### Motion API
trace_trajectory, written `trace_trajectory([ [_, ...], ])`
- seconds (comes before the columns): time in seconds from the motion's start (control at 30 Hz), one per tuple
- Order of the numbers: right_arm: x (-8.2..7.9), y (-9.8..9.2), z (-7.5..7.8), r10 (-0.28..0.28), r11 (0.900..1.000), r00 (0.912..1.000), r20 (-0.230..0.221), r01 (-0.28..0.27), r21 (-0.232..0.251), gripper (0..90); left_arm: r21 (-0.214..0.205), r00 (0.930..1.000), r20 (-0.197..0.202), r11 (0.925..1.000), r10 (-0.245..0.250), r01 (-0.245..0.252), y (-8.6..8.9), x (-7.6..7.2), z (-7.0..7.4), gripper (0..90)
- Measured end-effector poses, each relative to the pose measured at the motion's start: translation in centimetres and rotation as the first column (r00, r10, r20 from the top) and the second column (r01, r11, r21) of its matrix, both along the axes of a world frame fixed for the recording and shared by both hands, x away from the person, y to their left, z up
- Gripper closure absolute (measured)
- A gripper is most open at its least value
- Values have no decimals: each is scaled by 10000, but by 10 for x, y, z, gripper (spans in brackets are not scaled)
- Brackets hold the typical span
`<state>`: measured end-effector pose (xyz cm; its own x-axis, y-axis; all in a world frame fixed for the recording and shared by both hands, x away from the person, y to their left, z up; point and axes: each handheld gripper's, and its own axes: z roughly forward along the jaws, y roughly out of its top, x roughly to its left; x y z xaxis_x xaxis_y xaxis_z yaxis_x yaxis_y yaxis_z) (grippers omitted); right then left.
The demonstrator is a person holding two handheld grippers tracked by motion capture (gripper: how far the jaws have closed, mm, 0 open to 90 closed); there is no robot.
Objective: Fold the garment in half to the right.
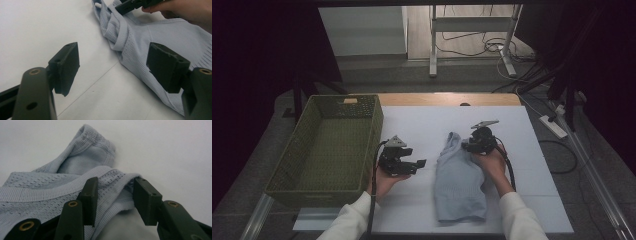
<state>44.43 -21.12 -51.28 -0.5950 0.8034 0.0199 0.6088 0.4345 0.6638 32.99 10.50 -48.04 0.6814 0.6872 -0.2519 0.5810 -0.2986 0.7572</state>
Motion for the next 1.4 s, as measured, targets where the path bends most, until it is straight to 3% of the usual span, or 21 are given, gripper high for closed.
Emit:
trace_trajectory([
  [0.07, 0, -1, -1, 24, 10000, 10000, -84, -23, 62, 563, 10, 10000, -21, 10000, 6, -6, 0, 0, 0, 268],
  [0.2, 0, -3, -2, 135, 9982, 9990, -428, -110, 583, 683, 40, 10000, -6, 10000, -16, 16, -1, 0, -1, 268],
  [0.3, 0, -3, -2, 264, 9977, 9986, -457, -234, 644, 732, 41, 10000, 2, 10000, -20, 20, -2, -1, 0, 268],
  [0.33, -2, 0, 0, 394, 9987, 9988, -291, -385, 326, 777, 44, 10000, 5, 10000, -23, 23, -2, -1, 0, 268],
  [0.4, -3, 2, 2, 506, 9986, 9987, -72, -505, 128, 805, 40, 10000, -9, 10000, -15, 15, -2, 0, -1, 268],
  [0.53, -7, 7, 9, 739, 9972, 9953, 633, -741, 17, 817, 40, 10000, -7, 10000, -9, 9, -1, 0, 0, 267],
  [0.7, -14, 13, 23, 1021, 9943, 9769, 1876, -1058, 97, 816, 35, 10000, 28, 10000, -7, 7, -1, 0, 0, 267],
  [0.83, -16, 16, 30, 1133, 9920, 9623, 2472, -1235, 260, 816, 38, 10000, 32, 10000, -8, 8, 0, -1, 0, 267],
  [0.97, -14, 22, 30, 1298, 9893, 9583, 2546, -1425, 321, 815, 24, 10000, 18, 10000, 25, -25, 0, -1, 0, 266],
  [1.27, -3, 31, 11, 1514, 9872, 9646, 2157, -1588, 172, 814, 56, 9999, -7, 9999, 102, -102, 1, -3, -1, 265],
  [1.4, -1, 32, 10, 1571, 9848, 9596, 2333, -1698, 353, 814, 67, 9999, 7, 9999, 145, -145, 3, -4, -1, 265],
])
